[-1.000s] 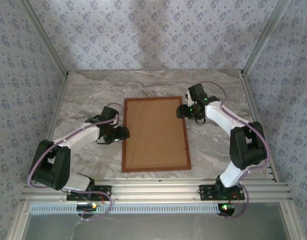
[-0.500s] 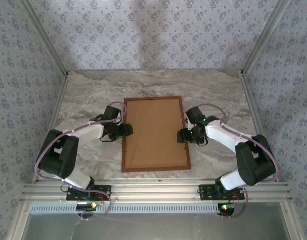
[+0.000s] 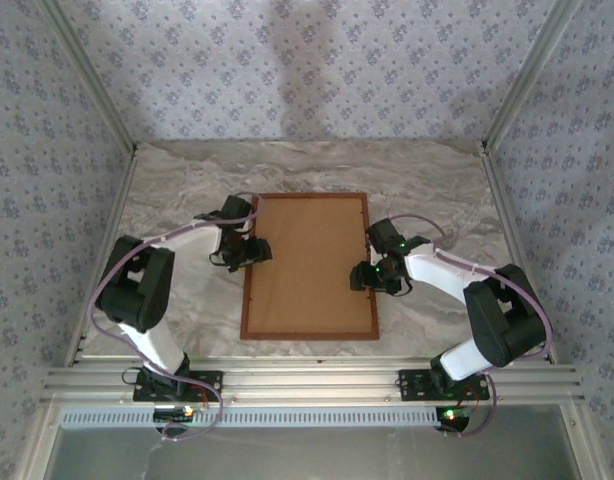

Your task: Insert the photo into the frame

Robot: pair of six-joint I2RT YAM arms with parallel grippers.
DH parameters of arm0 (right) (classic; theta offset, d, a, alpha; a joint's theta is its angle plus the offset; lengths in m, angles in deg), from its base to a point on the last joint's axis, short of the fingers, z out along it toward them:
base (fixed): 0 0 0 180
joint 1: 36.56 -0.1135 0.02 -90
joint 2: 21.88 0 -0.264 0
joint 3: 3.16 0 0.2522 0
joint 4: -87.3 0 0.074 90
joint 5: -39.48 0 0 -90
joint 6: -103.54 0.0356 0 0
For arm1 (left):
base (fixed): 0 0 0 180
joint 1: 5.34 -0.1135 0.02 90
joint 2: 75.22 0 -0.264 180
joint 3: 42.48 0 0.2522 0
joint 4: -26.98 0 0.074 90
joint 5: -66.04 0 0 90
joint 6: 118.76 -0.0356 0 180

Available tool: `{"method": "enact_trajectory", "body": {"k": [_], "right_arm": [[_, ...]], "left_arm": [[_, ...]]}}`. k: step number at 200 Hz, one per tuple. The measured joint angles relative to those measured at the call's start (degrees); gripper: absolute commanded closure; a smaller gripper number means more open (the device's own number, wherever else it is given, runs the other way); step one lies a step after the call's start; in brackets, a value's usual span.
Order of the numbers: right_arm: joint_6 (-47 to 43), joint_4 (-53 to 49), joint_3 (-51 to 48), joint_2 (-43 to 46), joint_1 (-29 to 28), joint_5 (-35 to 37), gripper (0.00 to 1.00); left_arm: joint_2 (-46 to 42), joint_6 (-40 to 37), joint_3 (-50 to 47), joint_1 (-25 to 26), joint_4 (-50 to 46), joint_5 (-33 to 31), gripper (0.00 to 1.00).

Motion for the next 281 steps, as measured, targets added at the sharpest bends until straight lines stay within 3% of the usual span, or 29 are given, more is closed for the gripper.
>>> {"method": "enact_trajectory", "body": {"k": [54,88,116,137,139,143,183,216,241,281], "right_arm": [[3.0,0.1,0.0,0.0,-3.7,-1.9,0.41],[2.5,1.5,2.0,0.0,-4.2,-4.0,0.33],[-1.0,0.1,7.3,0.0,0.6,-2.9,0.22],[-4.8,-0.7,12.9,-0.9,6.5,-1.6,0.06],[-5.7,-0.7,13.6,-1.1,7.1,-1.5,0.03],[-5.7,-0.7,14.7,-1.6,8.1,-1.0,0.0],[-12.9,-2.4,29.9,-13.0,16.5,2.8,0.0],[-18.3,-3.5,41.3,-24.2,19.7,4.2,0.0],[-22.6,-4.5,48.1,-31.5,20.5,4.7,0.01],[-26.2,-4.8,53.5,-39.2,22.4,1.0,0.06]], "left_arm": [[13.8,-5.3,21.5,-0.3,3.7,-1.6,0.34],[17.9,-8.3,33.7,0.0,0.2,0.1,0.33],[17.6,-10.0,36.1,-1.1,-4.6,-3.3,0.31],[14.3,-11.0,31.6,-2.3,-6.5,-5.8,0.15],[13.8,-10.5,30.8,-2.4,-6.6,-6.1,0.04],[12.4,-11.1,29.1,-2.6,-7.3,-6.3,0.02],[-3.5,-7.9,11.7,-3.0,-7.6,-6.4,0.02],[-13.7,-1.6,-1.9,-2.5,-2.2,-5.0,0.02],[-16.2,3.2,-9.5,-1.8,2.5,-4.0,0.01],[-15.2,5.9,-10.1,-0.8,7.9,-4.0,0.01]]}}
